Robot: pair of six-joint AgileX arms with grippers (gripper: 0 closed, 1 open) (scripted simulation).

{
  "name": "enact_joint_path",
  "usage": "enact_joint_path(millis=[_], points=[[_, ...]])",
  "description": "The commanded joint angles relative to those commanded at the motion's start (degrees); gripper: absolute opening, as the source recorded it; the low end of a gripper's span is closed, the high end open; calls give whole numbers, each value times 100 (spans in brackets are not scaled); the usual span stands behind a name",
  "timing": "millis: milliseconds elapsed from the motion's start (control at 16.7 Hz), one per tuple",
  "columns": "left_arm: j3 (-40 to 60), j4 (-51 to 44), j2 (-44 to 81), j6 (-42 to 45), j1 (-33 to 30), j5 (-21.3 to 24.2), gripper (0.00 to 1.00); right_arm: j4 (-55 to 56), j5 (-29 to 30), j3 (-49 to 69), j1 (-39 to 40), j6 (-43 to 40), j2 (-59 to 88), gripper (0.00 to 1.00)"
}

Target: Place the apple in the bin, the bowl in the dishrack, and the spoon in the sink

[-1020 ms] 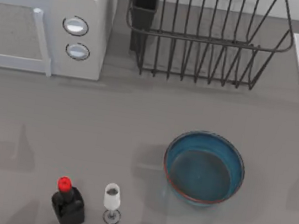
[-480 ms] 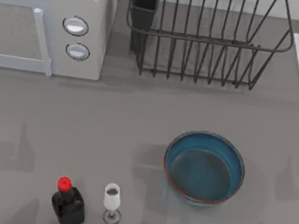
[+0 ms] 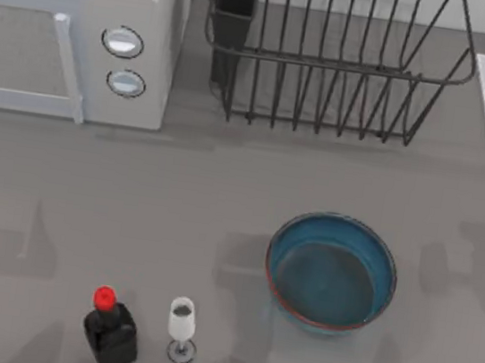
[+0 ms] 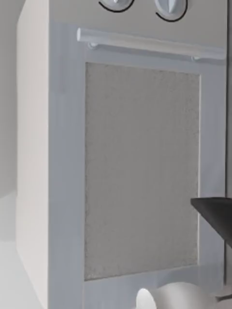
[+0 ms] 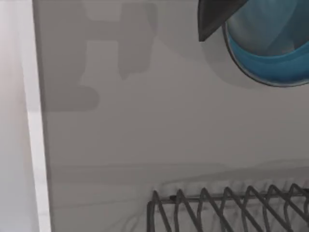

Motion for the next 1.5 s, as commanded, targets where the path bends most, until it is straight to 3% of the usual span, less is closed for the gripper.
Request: enact_joint_path(millis=[1140,1500], points=[[0,0,0,0,0,0,100,-3677,2,4456,1507,1549,5505,100],[0,0,0,0,0,0,100,-4125,3,4992,1696,1744,6167,100]])
